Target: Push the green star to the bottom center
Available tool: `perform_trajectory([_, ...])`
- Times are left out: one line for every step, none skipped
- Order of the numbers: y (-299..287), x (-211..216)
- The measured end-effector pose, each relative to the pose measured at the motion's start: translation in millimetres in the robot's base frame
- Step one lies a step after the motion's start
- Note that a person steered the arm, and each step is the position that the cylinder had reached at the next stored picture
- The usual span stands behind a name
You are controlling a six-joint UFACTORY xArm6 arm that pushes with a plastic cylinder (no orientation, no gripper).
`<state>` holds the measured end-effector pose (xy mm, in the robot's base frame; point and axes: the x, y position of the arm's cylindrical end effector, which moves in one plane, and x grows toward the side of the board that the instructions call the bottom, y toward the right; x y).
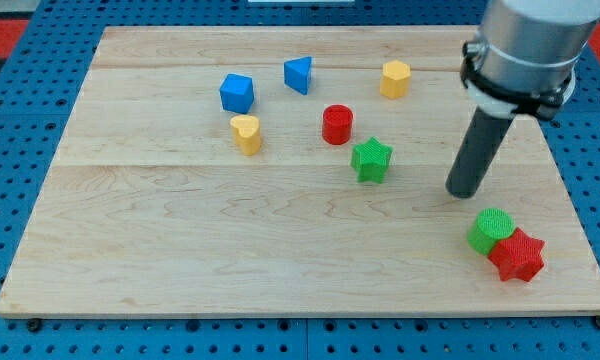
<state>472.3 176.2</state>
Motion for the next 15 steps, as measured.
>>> perform_trajectory([-16.3, -39.5])
perform_trajectory([-47.9, -40.6])
perform_trajectory([-78.2, -40.6])
perform_trajectory([-101.4, -41.4])
perform_trajectory([-123.3, -41.5])
perform_trajectory([-140.6, -40.7])
perform_trajectory([-140.9, -28.8])
perform_trajectory([-141.6, -7.2])
perform_trajectory([-157.7, 9.0])
perform_trajectory([-175.3, 24.6])
perform_trajectory([-182.5, 41.6])
perform_trajectory([-185.5, 62.4])
perform_trajectory([-190.0, 80.8])
perform_trajectory([-195.9, 99.7])
perform_trajectory([-197.0, 110.6])
